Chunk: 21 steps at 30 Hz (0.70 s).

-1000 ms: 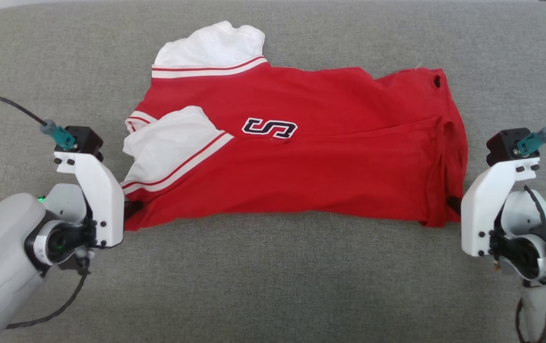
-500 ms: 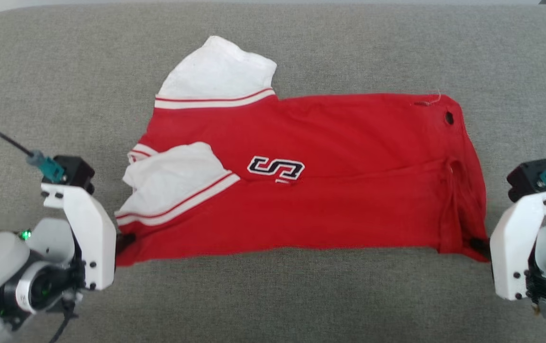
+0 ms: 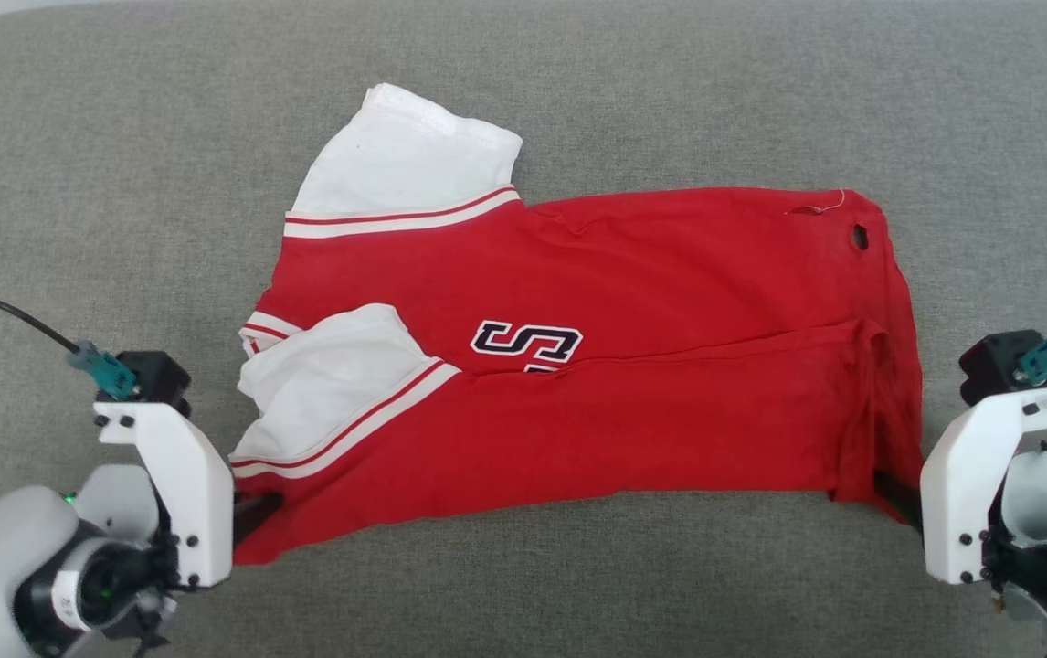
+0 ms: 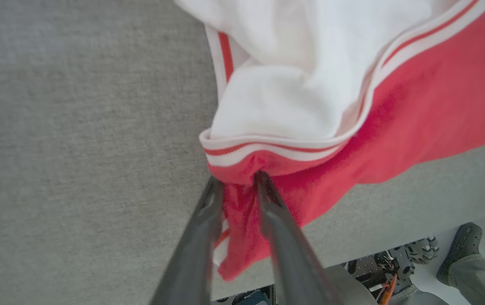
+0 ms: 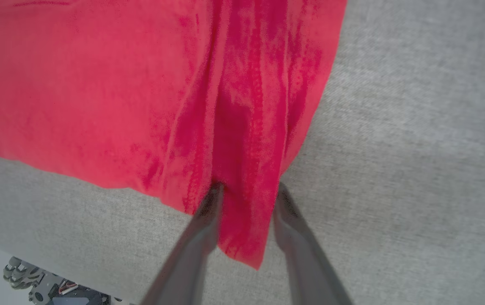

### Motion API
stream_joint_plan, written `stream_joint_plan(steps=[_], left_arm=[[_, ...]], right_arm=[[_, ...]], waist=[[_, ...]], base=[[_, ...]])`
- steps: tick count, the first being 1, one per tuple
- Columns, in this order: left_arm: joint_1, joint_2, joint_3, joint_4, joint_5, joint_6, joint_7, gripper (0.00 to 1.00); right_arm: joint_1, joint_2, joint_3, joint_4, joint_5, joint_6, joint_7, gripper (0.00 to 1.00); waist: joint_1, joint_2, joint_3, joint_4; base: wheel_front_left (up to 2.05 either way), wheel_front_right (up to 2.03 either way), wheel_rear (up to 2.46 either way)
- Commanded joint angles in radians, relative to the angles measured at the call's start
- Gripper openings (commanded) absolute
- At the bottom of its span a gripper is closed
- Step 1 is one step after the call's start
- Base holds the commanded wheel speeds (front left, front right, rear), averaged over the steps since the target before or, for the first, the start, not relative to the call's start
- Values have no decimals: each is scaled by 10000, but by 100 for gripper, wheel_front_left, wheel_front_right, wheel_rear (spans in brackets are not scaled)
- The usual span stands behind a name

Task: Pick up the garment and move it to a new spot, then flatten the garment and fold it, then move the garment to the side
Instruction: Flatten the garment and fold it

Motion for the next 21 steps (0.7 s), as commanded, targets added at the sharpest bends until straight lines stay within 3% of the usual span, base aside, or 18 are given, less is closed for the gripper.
stream_joint_plan(steps=[1,6,13,21], left_arm=[[-133,69,94,13,31,-22,2,100],[-589,443,324,-201,141,-54,168,100],[-1746,1003,692,-302,749,-212,490,100],[-3326,701,984,892,1547,-946,646,100]], right_arm=[[-124,-39,-16,-35,-51,2,-84,100],[-219,97,-399,-548,-38,2,-620,100],[-679,1165,-1440,-1568,-449,2,-2680,100],[-1196,1714,-1240,-2081,-442,2,-5717,100]], waist=[[0,0,-11,-14],[0,0,-92,-161],[0,0,-16,-680],[0,0,265,-1617]], base=[[0,0,0],[0,0,0],[0,0,0],[0,0,0]])
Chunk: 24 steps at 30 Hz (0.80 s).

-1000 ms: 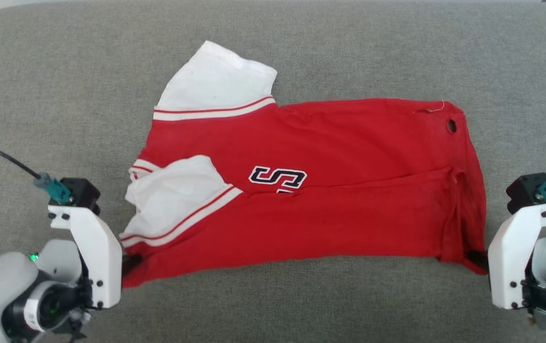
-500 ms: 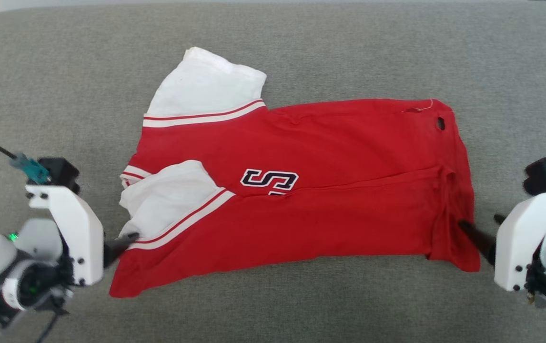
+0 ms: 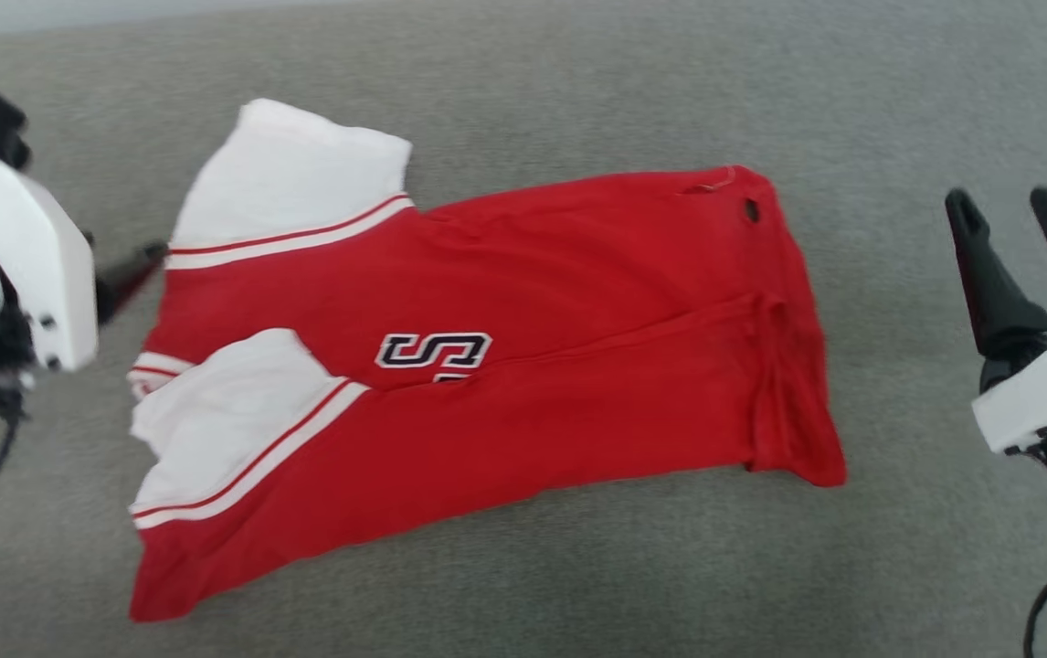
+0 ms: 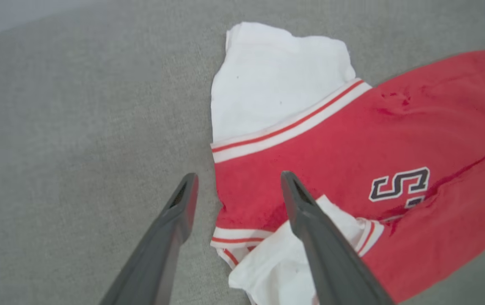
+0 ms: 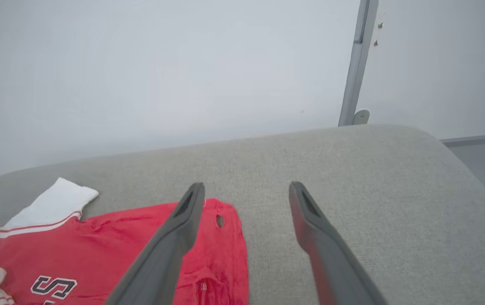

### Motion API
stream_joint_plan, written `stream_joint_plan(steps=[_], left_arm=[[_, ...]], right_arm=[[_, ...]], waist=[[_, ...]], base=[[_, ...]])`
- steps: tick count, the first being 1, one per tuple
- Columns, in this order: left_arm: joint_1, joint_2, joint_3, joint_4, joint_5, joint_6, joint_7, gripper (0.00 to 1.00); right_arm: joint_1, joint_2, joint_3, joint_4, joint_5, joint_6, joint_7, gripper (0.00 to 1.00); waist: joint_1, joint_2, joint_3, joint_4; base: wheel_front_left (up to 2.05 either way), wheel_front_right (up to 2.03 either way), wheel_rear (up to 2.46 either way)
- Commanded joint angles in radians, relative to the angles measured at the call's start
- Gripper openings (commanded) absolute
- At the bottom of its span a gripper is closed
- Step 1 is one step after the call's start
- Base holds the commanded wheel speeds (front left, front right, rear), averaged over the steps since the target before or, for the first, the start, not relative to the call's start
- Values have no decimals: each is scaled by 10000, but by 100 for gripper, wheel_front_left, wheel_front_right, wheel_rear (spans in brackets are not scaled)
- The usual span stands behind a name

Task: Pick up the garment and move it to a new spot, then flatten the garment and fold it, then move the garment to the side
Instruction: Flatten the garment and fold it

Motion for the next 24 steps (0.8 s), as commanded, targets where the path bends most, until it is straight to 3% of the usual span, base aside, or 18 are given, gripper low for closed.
stream_joint_plan(steps=[1,7,17,24], left_arm=[[-419,-138,89,444,223,-236,-16,100],[-1359,-585,76,2136,619,-1082,68,100],[-2375,-1249,-137,4748,1042,-1941,394,100],[-2780,-1592,-184,6221,1147,-1909,578,100]], right_arm=[[-120,65,181,-25,139,2,-669,100],[-104,64,979,613,935,2,-2560,100],[57,60,1949,1153,1439,2,-3631,100],[-195,62,2221,1133,1486,2,-3745,100]], waist=[[0,0,187,-454],[0,0,475,-1274],[0,0,1066,-2184],[0,0,1404,-2511]], base=[[0,0,0],[0,0,0],[0,0,0],[0,0,0]])
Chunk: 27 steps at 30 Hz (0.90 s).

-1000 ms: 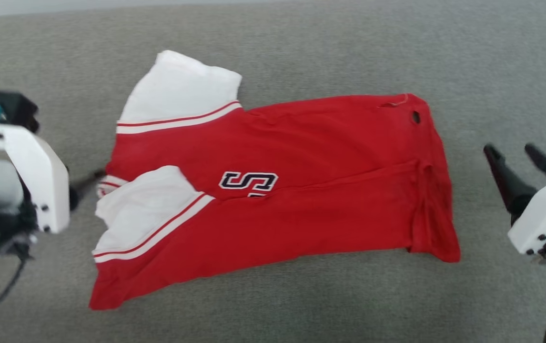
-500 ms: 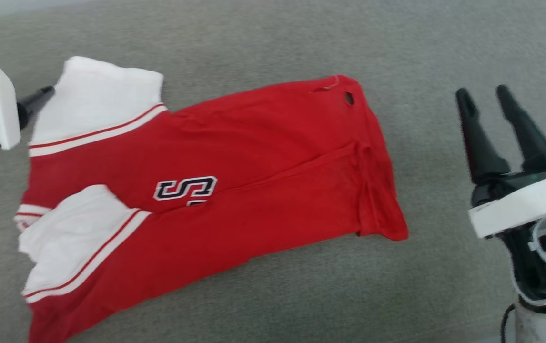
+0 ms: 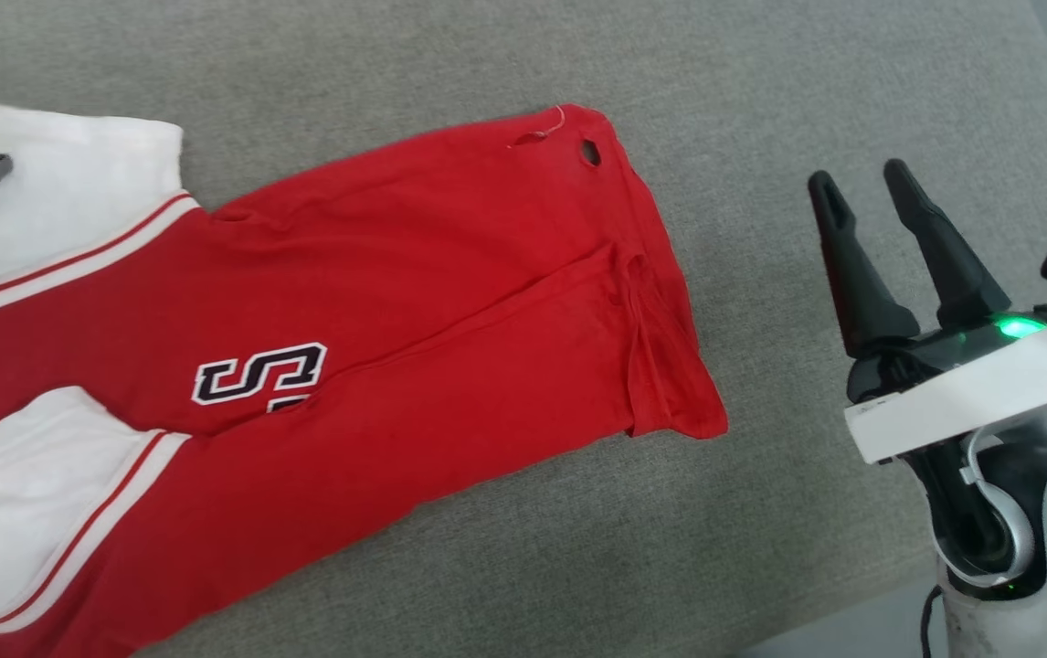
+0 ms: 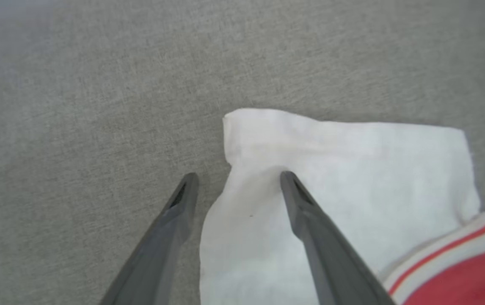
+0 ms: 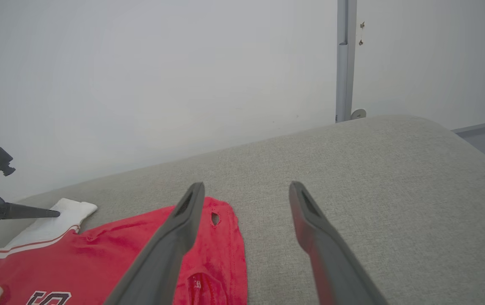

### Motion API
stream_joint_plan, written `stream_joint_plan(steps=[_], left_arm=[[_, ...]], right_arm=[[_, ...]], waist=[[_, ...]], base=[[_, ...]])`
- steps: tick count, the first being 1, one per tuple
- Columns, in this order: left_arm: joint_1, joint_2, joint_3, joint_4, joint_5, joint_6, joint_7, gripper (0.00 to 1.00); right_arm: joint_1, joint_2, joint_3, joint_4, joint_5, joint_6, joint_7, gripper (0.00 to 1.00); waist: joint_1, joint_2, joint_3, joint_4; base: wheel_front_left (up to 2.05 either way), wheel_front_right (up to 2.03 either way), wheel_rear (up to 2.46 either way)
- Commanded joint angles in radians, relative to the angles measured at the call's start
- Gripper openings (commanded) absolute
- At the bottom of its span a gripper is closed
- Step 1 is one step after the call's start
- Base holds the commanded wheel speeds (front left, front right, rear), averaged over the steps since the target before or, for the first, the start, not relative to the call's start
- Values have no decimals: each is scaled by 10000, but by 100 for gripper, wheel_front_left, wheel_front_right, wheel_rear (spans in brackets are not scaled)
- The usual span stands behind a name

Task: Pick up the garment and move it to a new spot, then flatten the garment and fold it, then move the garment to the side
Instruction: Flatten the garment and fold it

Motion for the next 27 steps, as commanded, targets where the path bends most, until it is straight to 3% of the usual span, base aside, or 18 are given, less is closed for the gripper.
stream_joint_plan(steps=[1,8,9,10,21,22,27], left_arm=[[-172,-27,-19,215,106,37,-11,100],[-256,-670,-251,1403,127,-206,358,100],[-220,-803,-363,1513,80,-295,651,31],[-227,-924,-446,1609,91,-315,852,0],[-1246,-2108,-693,1994,434,-638,961,0],[-1335,-2308,-664,2102,412,-637,866,0],[-1498,-2681,-665,2392,385,-731,799,0]], right_arm=[[-153,11,77,-14,16,2,11,100],[-712,10,578,265,-247,2,793,100],[-860,8,621,387,-261,2,1005,100],[-1016,10,640,570,-308,2,1299,100],[-4673,0,574,3917,-1096,2,3958,100],[-5342,14,798,4716,-1393,2,4364,100],[-6439,5,1347,6482,-1572,2,5277,100]], waist=[[0,0,140,-139],[0,0,446,-268],[0,0,484,-257],[0,0,530,-224],[0,0,953,589],[0,0,1002,739],[0,0,1084,980]], base=[[0,0,0],[0,0,0],[0,0,0],[0,0,0],[0,0,0],[0,0,0],[0,0,0]])
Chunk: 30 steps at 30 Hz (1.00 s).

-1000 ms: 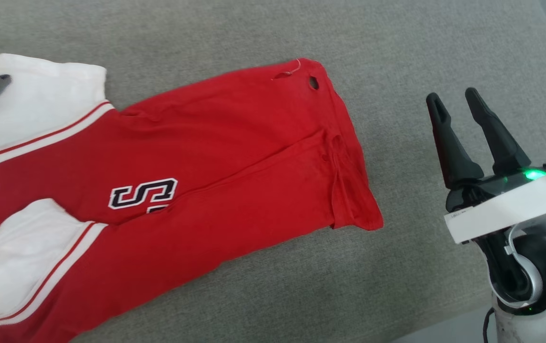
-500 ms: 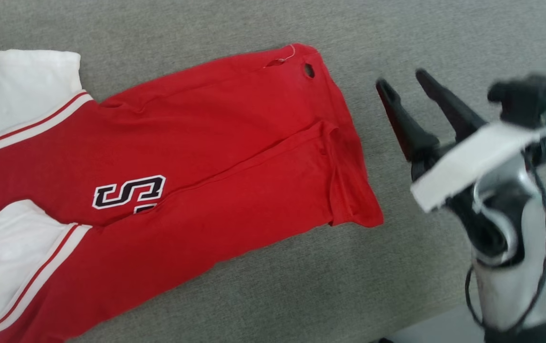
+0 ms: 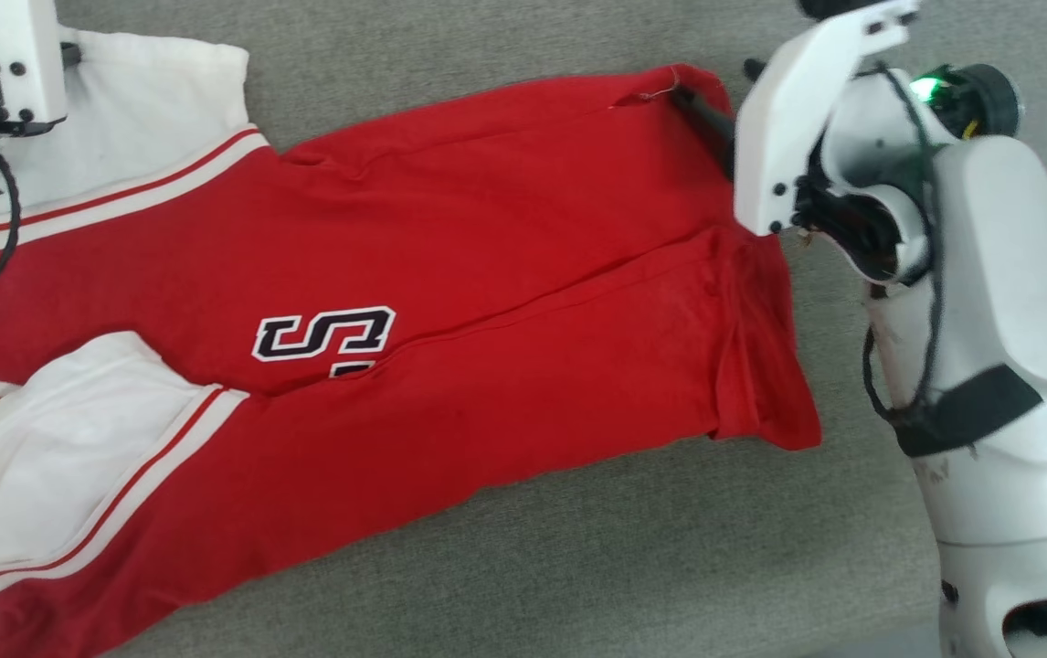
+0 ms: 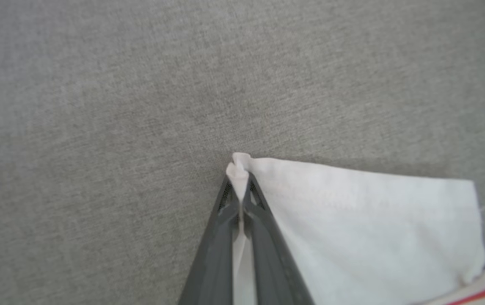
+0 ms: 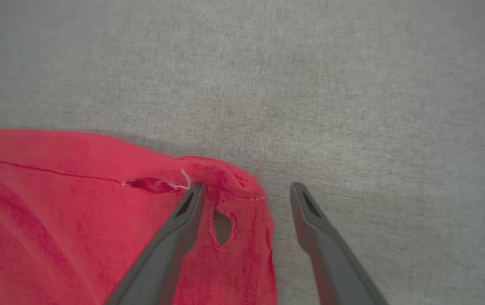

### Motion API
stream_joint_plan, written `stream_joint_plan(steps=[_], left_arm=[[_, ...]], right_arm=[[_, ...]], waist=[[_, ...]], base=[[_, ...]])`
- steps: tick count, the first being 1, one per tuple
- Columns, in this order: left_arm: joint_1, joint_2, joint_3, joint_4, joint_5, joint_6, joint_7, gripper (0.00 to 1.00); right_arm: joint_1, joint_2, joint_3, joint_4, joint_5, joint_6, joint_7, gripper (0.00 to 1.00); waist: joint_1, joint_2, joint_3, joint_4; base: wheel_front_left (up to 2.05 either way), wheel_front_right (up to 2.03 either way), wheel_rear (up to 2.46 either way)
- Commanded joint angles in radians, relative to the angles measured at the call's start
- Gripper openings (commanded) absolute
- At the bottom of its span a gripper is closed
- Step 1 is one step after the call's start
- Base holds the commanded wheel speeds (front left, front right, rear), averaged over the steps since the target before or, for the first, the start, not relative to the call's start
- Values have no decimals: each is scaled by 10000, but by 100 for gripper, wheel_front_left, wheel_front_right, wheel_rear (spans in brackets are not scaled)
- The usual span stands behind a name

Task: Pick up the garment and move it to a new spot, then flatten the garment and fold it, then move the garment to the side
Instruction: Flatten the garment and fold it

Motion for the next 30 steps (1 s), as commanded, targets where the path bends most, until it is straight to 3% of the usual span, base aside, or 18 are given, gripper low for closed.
stream_joint_plan(steps=[1,7,8,9,20,30], left_arm=[[470,-337,-235,213,-55,-49,91,0],[354,-687,-231,462,-34,-202,-174,0],[354,-749,-243,505,-31,-240,-203,0],[342,-808,-239,528,-33,-269,-253,0],[-31,-897,-95,487,-168,-559,-538,0],[318,-710,-238,-746,-263,-731,-489,0]], right_arm=[[-218,-10,136,414,-6,2,238,100],[-455,-51,961,2002,5,3,1330,100],[-464,-113,1034,2192,53,3,1422,59],[-488,-191,1155,2304,121,3,1462,0],[-469,-1132,902,1723,513,-1,207,0],[954,-1839,308,242,545,0,-509,0]], waist=[[0,-1,45,107],[0,-1,32,310],[0,-1,9,359],[0,-1,-22,418],[0,-1,-872,1087],[0,-1,-1883,1836]], base=[[0,0,0],[0,0,0],[0,0,0],[0,0,0],[0,0,0],[0,0,0]])
